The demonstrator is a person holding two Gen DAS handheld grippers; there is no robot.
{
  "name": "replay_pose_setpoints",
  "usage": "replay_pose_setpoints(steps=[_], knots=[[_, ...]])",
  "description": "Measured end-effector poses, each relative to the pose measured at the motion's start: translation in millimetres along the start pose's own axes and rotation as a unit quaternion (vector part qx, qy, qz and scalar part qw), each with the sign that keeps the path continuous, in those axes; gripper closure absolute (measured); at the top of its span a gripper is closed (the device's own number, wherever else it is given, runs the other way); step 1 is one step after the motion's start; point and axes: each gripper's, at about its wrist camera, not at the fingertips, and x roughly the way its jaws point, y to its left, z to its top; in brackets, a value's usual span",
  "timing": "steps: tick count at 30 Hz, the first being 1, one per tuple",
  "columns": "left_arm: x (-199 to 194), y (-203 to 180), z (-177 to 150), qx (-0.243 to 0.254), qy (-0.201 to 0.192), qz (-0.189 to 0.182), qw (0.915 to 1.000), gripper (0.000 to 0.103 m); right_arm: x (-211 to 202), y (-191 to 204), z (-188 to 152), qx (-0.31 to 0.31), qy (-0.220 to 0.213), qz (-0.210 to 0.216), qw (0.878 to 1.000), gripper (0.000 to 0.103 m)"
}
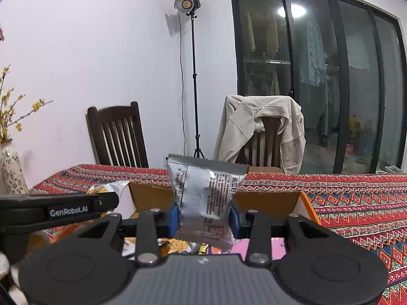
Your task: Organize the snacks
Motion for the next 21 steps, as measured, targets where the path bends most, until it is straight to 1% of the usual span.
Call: replay_pose_setpoints(steps=[1,3,4,5,6,7,8,9,10,12,21], knots=[[-1.1,0.5,-0.1,-0.001,-0.002,-0.001,1.0,0.059,1.3,-1.2,0.2,0.001,0.003,0.001,1.0,0.064],[-3.2,1.3,0.3,-0.003,-0.006,-0.002,1.0,0.049,1.4,-2.6,-0.4,0.003,0.007,0.005,1.0,0.063],[-4.4,2.1,0.3,-0.005,-0.009,-0.001,1.0,0.034,0.9,-3.7,-0.6,0.004,0.008,0.005,1.0,0.059],[-6.2,3.0,0.3,-0.006,-0.014,0.002,0.9999,0.019,0.1,-4.5,-0.6,0.004,0.008,0.003,1.0,0.049],[-7.7,2.5,1.0,-0.006,-0.019,0.005,0.9998,0.014,-1.0,-5.6,-0.7,0.005,0.005,-0.001,1.0,0.038],[-9.5,3.0,1.5,-0.007,-0.024,0.009,0.9996,0.005,-2.0,-6.6,-0.9,0.006,0.002,-0.006,1.0,0.032],[-11.3,3.2,2.0,-0.008,-0.029,0.012,0.9995,0.0,-2.7,-8.4,-0.8,0.01,-0.001,-0.009,1.0,0.02],[-12.9,3.9,3.1,-0.011,-0.034,0.012,0.9993,0.0,-3.0,-10.5,-0.6,0.014,-0.002,-0.01,1.0,0.012],[-13.8,4.5,4.0,-0.014,-0.036,0.011,0.9992,0.0,-2.9,-13.2,-0.5,0.018,-0.003,-0.012,1.0,0.01],[-14.5,5.5,5.5,-0.018,-0.035,0.008,0.9992,0.0,-1.2,-16.9,-0.1,0.026,0.001,-0.014,1.0,0.0],[-21.6,0.8,9.1,-0.013,-0.041,0.009,0.9991,0.0,-0.2,-21.1,0.6,0.033,0.003,-0.019,0.999,0.0]])
